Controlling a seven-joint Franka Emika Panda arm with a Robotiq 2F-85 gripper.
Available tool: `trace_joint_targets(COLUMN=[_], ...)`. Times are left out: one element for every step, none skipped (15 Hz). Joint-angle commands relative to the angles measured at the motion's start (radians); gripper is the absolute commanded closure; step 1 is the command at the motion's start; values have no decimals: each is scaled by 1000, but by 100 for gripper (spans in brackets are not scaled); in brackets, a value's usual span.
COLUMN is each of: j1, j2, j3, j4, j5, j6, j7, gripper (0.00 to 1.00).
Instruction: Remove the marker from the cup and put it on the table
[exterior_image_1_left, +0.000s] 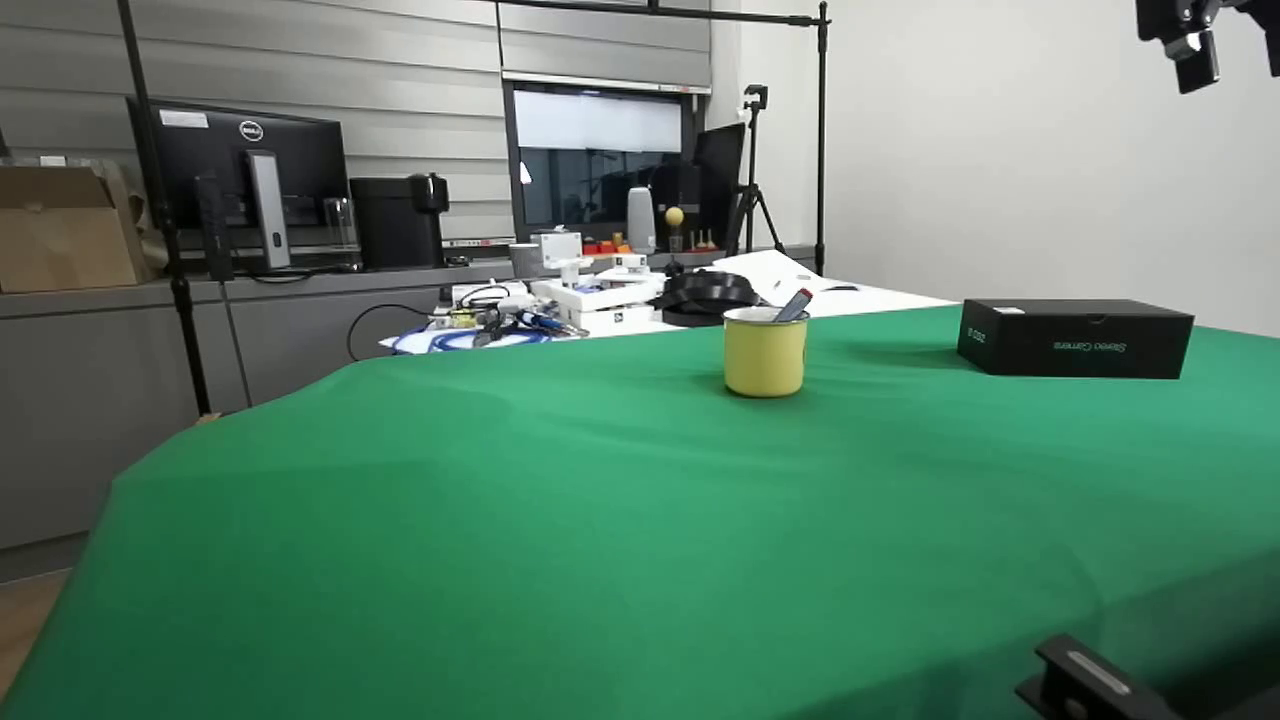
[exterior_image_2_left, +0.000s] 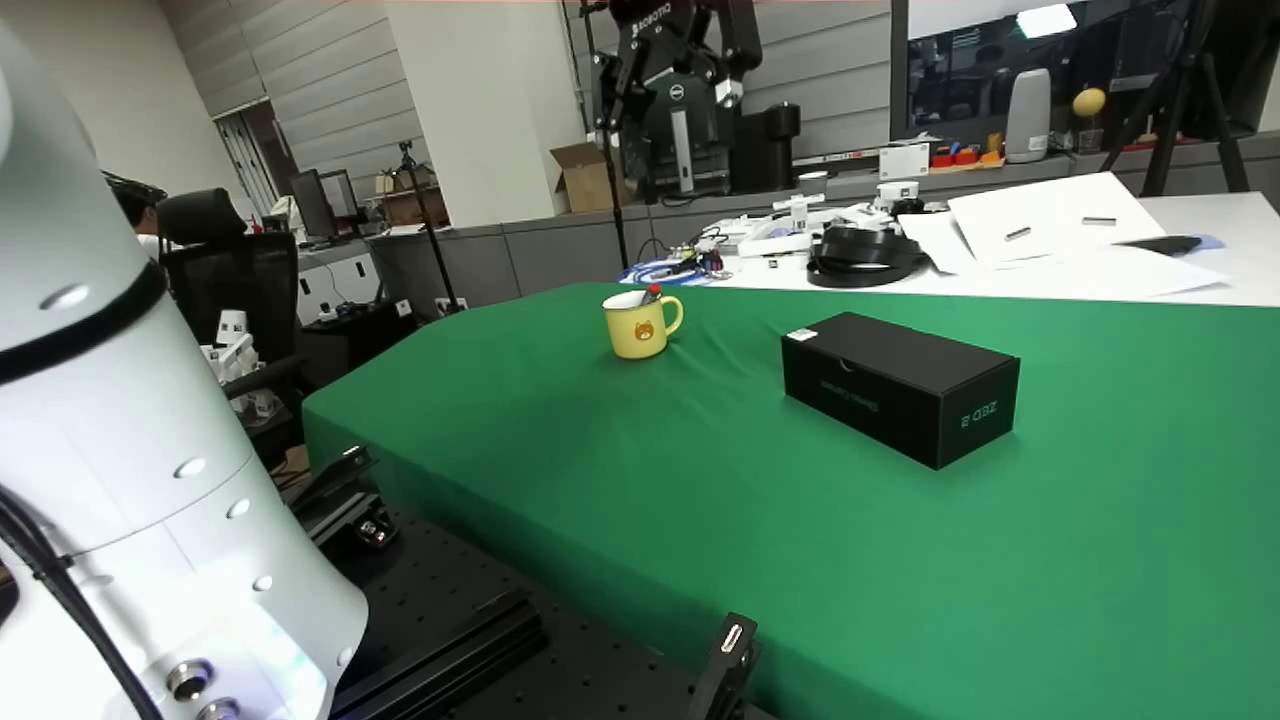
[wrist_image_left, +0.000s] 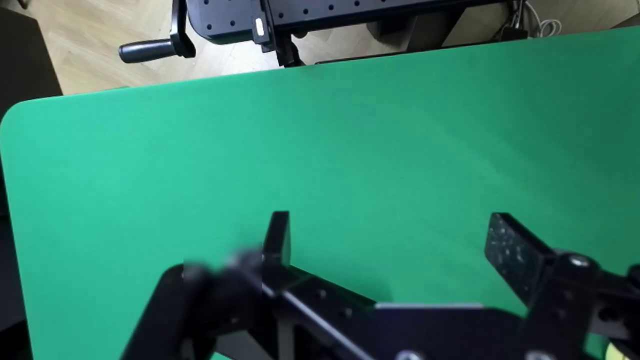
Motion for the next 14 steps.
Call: trace_joint_targets(j1=[27, 33, 40, 46, 53, 61, 69, 77, 85, 94, 100, 104, 106, 106], j2=[49, 71, 96, 120, 146, 173, 197, 230, 263, 308, 343, 376, 414, 450], j3=[-23, -27, -28, -24, -20, -15, -11, -5, -1, 2, 5, 10, 15, 23], j4=[37, 51, 67, 80, 95, 103, 108, 121, 135, 160, 180, 204, 235, 268], j5=[103, 163, 230, 288, 348, 408, 467, 520, 571, 626, 679, 728, 778, 830], j6=[50, 71, 85, 110, 121, 153, 192, 227, 257, 262, 277, 285, 276, 269], j7=[23, 33, 48, 69, 82, 95, 107, 123, 137, 141, 143, 143, 131, 112], gripper=[0, 0, 0, 0, 0, 0, 0, 0, 0, 0, 0, 0, 0, 0])
